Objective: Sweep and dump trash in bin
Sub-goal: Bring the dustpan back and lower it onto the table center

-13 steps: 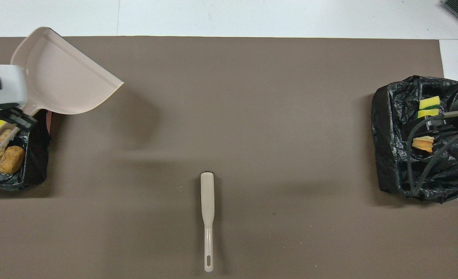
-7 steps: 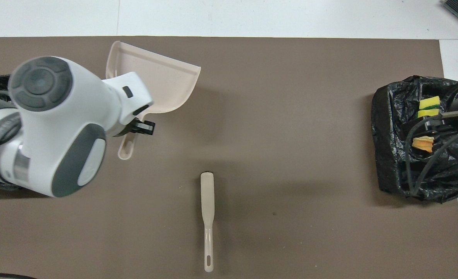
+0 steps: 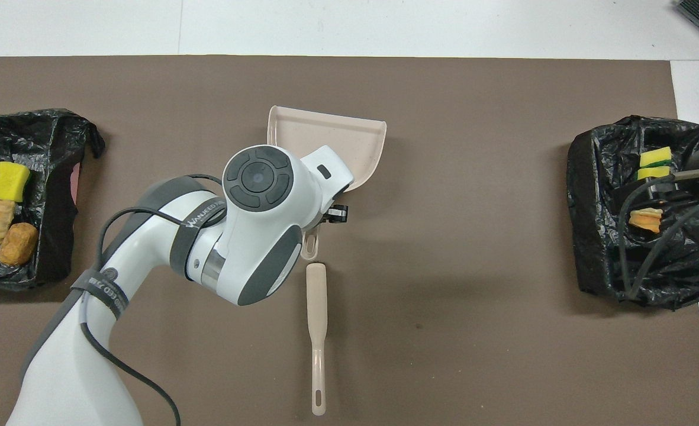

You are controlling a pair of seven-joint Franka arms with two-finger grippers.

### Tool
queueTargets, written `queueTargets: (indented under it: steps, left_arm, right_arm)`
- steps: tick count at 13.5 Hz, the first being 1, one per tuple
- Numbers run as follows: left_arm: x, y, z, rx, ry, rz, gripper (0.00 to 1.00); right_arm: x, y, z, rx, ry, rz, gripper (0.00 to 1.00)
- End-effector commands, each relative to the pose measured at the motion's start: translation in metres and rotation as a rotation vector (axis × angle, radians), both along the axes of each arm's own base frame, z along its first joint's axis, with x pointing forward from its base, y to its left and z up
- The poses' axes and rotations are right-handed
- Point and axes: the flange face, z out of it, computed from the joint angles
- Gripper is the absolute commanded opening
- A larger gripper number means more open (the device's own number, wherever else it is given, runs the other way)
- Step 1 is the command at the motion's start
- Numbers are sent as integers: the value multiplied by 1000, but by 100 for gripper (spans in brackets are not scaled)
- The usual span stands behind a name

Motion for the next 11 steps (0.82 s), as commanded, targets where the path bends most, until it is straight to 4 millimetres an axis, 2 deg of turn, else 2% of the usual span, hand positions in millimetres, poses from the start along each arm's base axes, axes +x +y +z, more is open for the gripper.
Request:
queueTargets:
  steps: [1,4,5,6,8,9,10,11]
  left_arm:
    - [-5,-5,-7,-35,-15,34,0]
    - [-8,-11,-28,-71,34,67,0]
    - [-14,-23,-41,-66,43,58,0]
    - [-19,-28,-55,-51,64,47,0]
    - [-17,-29,-52,-59,58,69,0]
    - [-15,-29,-50,-66,51,96,5]
    - [-14,-28,-51,-73,40,103,99]
    - [-13,-24,-53,-68,46,107,100]
  right_arm:
    - [-4,-1,5,16,-4,16,100]
    - [-4,-2,4,16,-3,15,100]
    - [-4,-1,4,16,-2,16,100]
    - [-4,-2,4,16,-1,15,100]
    - [-4,-1,5,16,-4,16,100]
    - [-4,-1,4,16,-2,16,100]
    - [-4,-2,5,16,-4,15,100]
    - [-4,-2,4,16,-3,15,100]
